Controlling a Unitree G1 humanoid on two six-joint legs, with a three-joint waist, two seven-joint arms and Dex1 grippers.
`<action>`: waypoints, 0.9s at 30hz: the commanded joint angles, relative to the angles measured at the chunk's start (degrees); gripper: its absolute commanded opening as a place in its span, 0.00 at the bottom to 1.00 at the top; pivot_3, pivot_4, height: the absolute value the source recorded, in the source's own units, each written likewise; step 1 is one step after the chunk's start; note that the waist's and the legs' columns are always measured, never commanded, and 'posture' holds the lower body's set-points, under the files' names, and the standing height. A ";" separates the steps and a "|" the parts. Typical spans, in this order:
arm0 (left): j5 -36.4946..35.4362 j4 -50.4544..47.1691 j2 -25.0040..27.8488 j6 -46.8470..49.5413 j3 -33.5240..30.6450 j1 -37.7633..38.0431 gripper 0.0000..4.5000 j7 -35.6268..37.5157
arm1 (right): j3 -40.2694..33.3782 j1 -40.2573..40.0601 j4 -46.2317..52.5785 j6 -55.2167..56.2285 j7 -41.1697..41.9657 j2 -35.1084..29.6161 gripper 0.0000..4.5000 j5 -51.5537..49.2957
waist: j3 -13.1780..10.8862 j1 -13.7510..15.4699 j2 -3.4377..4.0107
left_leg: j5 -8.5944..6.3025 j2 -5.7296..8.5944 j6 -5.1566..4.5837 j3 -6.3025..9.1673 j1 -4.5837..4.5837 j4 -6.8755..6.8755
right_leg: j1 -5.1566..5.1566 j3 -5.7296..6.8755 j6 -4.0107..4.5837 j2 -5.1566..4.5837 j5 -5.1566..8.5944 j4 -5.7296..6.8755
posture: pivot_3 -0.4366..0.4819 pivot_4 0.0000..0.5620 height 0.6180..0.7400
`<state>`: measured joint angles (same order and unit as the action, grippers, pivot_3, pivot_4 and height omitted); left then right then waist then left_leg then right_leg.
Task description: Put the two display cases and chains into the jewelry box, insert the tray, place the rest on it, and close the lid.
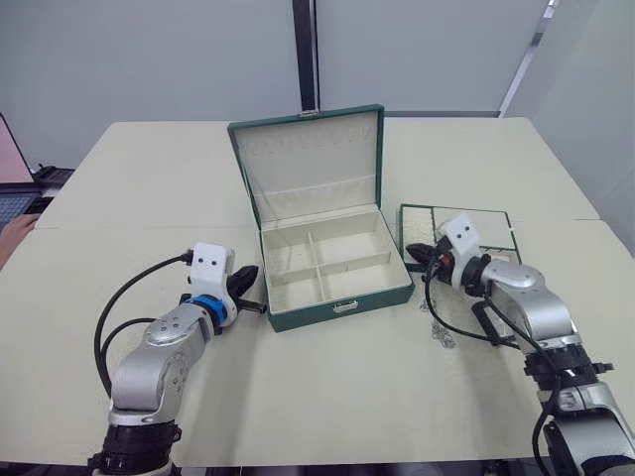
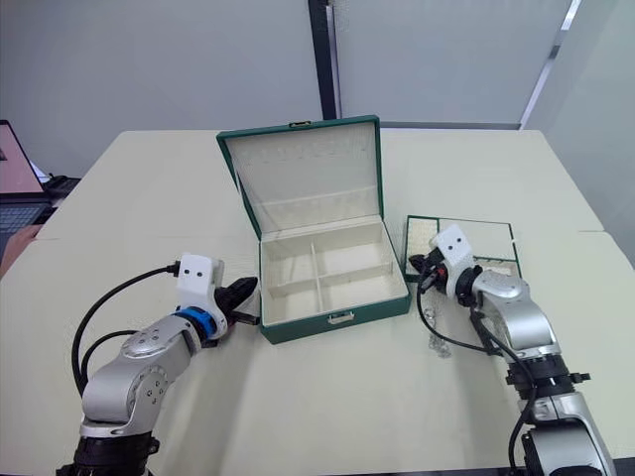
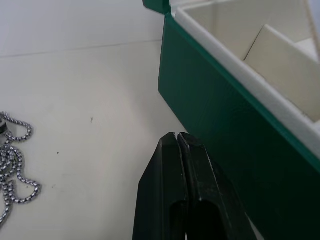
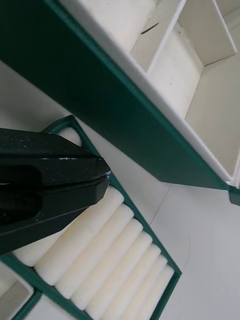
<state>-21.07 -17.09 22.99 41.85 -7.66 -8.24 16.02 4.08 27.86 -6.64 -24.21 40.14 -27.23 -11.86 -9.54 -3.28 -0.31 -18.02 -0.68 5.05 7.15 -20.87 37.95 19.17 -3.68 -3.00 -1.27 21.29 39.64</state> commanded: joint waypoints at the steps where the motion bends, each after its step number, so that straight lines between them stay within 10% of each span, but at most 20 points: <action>1: 0.59 -0.46 0.07 -1.70 0.00 -0.54 0.00 0.76 | 0.68 0.23 4.46 -0.88 2.06 0.32 0.01 -1.35 | 0.00 0.01 0.00 | 0.00 0.00 0.00 0.01 0.00 0.00 | 0.00 0.00 0.00 0.00 0.00 0.00 | 0.48 0.27 1.00; 27: 3.14 3.09 -0.73 -3.31 1.47 -4.32 0.00 4.19 | 3.46 -8.63 20.48 -11.10 5.38 1.67 0.01 -4.90 | 0.00 0.20 0.00 | 0.00 0.05 0.00 0.12 0.00 -0.02 | -0.02 0.04 0.00 -0.01 0.00 -0.02 | 0.48 0.27 1.00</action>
<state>-17.12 -11.95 22.92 39.40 -8.19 -11.52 18.80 3.56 19.56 9.90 -34.94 42.30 -27.01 -13.48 -9.53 -3.08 -0.31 -18.02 -0.63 5.05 7.27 -20.87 37.93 19.16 -3.65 -3.00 -1.29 21.29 39.62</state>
